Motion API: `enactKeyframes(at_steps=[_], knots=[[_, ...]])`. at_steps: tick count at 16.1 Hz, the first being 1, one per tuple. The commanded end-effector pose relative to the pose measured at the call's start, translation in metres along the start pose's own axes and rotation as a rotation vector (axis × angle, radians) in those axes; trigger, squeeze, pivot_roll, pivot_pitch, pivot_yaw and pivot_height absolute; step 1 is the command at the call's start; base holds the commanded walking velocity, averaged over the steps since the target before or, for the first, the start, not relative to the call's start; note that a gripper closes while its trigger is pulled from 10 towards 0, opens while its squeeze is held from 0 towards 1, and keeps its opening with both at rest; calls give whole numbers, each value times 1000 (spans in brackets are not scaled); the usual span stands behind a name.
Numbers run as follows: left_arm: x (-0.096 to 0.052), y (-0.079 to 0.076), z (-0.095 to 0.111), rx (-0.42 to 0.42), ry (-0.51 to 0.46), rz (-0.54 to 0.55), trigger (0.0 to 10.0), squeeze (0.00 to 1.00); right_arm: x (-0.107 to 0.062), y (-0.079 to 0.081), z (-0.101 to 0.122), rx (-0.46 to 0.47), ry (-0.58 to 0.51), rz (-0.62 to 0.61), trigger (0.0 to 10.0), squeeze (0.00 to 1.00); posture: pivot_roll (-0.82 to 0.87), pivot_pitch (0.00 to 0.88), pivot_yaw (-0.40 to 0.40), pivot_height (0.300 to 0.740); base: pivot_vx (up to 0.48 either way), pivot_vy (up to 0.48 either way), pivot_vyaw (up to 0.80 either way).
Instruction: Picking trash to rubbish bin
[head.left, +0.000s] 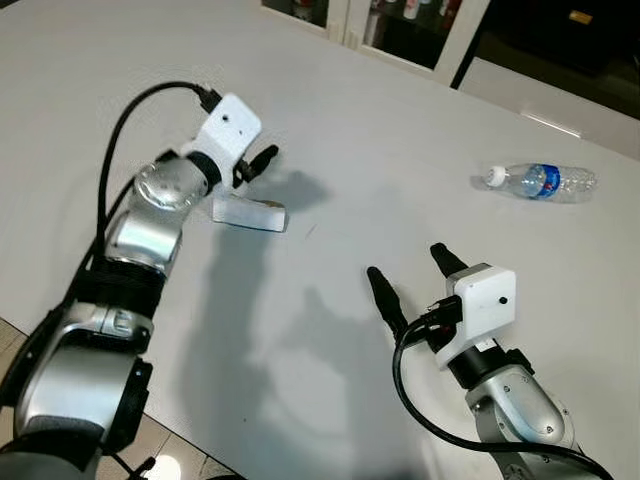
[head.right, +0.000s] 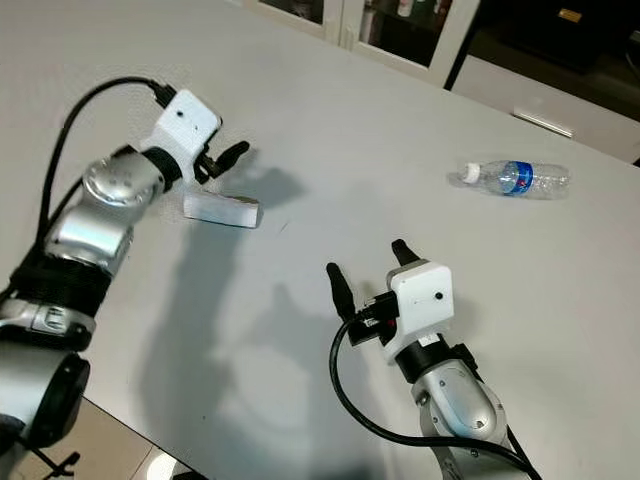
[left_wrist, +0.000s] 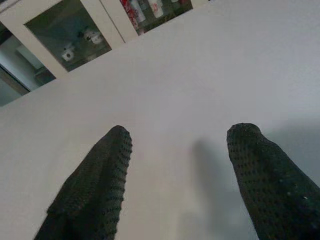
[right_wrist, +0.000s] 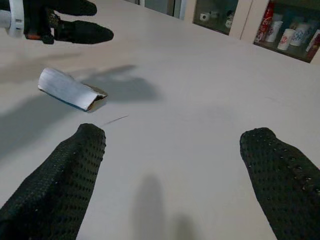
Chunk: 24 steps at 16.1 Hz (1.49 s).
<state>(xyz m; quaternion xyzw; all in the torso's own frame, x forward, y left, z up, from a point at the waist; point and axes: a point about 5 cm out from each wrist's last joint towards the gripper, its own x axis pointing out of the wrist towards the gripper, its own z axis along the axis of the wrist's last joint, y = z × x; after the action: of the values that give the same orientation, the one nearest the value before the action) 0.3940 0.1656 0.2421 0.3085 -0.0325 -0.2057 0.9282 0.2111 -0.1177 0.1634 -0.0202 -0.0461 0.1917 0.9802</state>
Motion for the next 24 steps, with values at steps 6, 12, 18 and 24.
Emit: enactKeyframes(at_steps=[6,12,18,24], knots=[[-7,2,-1,30,76,-182,10000,1000,-2,7,-7,29,31,60,10000,0,269,245,-104,740,0,0,0],[-8,-8,0,49,93,-309,10000,1000,-4,8,-12,29,54,77,10000,0,263,243,-102,740,0,0,0],[-12,-17,-8,99,150,-419,10000,1000,-3,10,-14,25,60,84,10000,0,265,244,-99,740,0,0,0],[-13,-20,-28,164,240,-457,10000,1000,-4,11,-13,19,57,80,10000,0,252,246,-95,740,0,0,0]])
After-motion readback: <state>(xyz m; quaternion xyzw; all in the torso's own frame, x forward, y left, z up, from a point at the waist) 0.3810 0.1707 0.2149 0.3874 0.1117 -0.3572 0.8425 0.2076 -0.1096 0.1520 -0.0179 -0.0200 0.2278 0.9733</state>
